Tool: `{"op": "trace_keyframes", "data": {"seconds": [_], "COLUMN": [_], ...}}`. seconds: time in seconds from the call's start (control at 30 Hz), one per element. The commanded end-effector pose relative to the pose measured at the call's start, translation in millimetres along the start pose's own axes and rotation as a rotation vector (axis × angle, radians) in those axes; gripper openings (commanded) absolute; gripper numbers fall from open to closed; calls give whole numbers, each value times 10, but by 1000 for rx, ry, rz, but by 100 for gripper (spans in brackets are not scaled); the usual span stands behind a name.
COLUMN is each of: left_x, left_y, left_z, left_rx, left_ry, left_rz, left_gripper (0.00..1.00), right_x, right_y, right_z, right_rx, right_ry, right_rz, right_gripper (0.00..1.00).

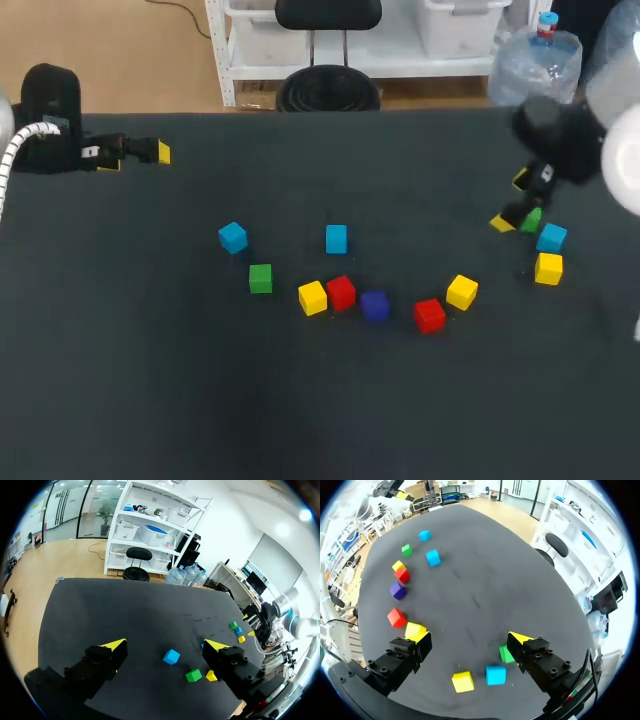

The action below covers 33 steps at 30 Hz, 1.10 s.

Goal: Place the blue cubes, place green cubes on the blue cubes, place the yellow cubes on the green cubes, then place the red cubes on the yellow cubes, and place purple cube on the red cubes.

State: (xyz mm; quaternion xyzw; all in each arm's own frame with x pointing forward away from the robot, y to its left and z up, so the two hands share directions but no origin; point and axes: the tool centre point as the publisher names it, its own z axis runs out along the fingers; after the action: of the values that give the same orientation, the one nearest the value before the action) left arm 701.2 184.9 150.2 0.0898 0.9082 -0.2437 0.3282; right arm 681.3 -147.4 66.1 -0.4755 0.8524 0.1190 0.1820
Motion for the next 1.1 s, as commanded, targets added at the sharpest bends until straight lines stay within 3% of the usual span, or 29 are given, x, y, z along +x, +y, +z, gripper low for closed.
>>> {"op": "trace_keyframes", "data": {"seconds": [0.03, 0.43, 1.1], "left_x": [3, 3, 3], "left_y": [6, 6, 6], "left_z": [0, 0, 0], "left_rx": [1, 1, 1], "left_ry": [-2, -2, -2], "left_rz": [0, 0, 0], "left_gripper": [100, 100, 100], "right_x": [153, 511, 746], "right_y": [11, -231, -410], "right_z": [-89, -172, 30], "right_rx": [82, 123, 76], "right_ry": [3, 43, 55], "right_rz": [12, 72, 77], "right_gripper": [100, 100, 100]}}
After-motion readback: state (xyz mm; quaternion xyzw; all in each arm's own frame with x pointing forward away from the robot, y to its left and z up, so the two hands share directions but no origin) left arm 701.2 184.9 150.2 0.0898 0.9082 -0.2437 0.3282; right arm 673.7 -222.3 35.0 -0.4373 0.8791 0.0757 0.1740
